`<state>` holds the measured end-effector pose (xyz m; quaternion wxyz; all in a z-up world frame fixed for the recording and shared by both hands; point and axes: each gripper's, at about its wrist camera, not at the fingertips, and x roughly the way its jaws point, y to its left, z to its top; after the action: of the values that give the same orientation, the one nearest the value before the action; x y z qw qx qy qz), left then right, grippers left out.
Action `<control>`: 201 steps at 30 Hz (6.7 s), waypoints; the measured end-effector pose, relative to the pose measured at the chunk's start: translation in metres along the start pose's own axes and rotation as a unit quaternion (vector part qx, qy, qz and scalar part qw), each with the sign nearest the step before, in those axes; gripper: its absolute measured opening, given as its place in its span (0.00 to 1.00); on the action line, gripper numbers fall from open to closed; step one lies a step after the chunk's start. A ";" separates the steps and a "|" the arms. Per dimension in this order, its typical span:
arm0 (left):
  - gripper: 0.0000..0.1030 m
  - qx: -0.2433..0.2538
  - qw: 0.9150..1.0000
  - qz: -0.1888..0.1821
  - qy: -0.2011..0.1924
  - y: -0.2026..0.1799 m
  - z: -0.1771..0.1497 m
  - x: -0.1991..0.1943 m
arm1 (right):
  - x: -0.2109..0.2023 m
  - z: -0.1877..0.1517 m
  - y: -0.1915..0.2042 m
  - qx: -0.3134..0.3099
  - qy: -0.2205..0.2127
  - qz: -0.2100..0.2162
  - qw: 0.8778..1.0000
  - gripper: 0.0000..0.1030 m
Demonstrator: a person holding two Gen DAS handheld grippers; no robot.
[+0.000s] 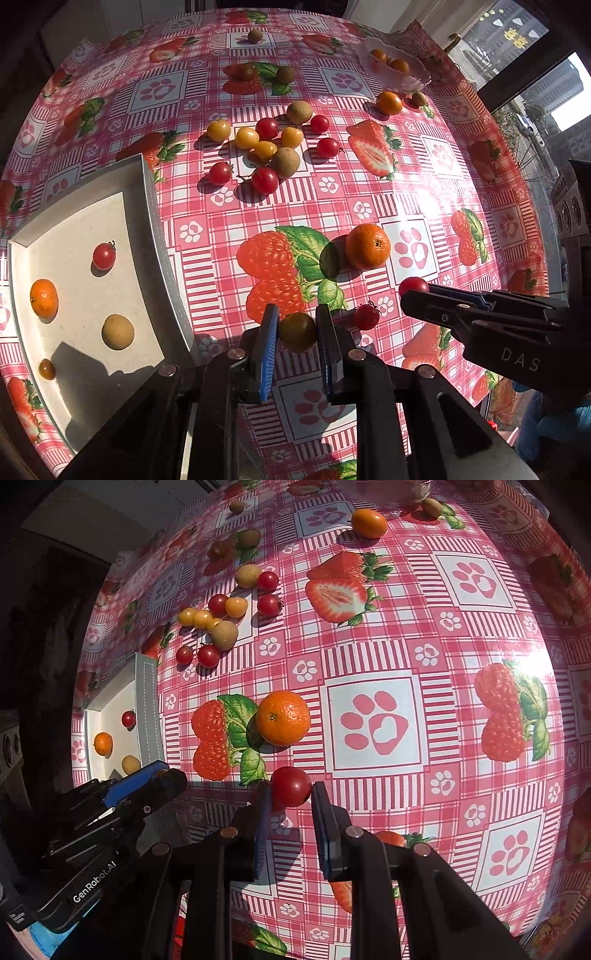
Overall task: Organize fruits
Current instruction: 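Lower both fruits into the white tray and open both tools, then move both tools back toward the mandarin and tomatoes on the cloth, then grasp a mandarin with the right tool while the left tool grasps a red cherry tomato, then carry the mandarin and red tomato over the white tray with both tools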
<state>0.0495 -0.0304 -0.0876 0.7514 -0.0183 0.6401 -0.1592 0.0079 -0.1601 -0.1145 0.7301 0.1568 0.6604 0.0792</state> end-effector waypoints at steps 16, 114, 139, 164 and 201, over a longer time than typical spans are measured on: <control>0.21 -0.114 0.992 0.039 -0.035 0.116 -0.056 -0.054 | 0.025 -0.008 0.126 -0.124 0.029 0.020 0.992 0.24; 0.61 0.020 0.997 0.059 0.044 0.004 0.015 0.011 | 0.034 -0.026 0.010 -0.010 0.029 -0.064 0.997 0.85; 0.61 -0.007 0.996 0.080 0.038 -0.025 -0.038 0.033 | 0.045 0.039 0.007 -0.038 0.027 -0.007 0.999 0.60; 0.61 0.035 0.996 0.068 0.042 -0.092 0.000 0.076 | 0.017 0.028 -0.054 0.019 -0.013 -0.026 0.999 0.40; 0.21 -0.032 0.999 0.026 0.003 -0.001 -0.016 0.005 | 0.021 0.024 -0.041 -0.001 -0.002 -0.067 0.998 0.43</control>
<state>0.0344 -0.0301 -0.0951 0.7527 -0.0253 0.6470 -0.1186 0.0299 -0.1944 -0.1460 0.7350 0.1120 0.6681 0.0303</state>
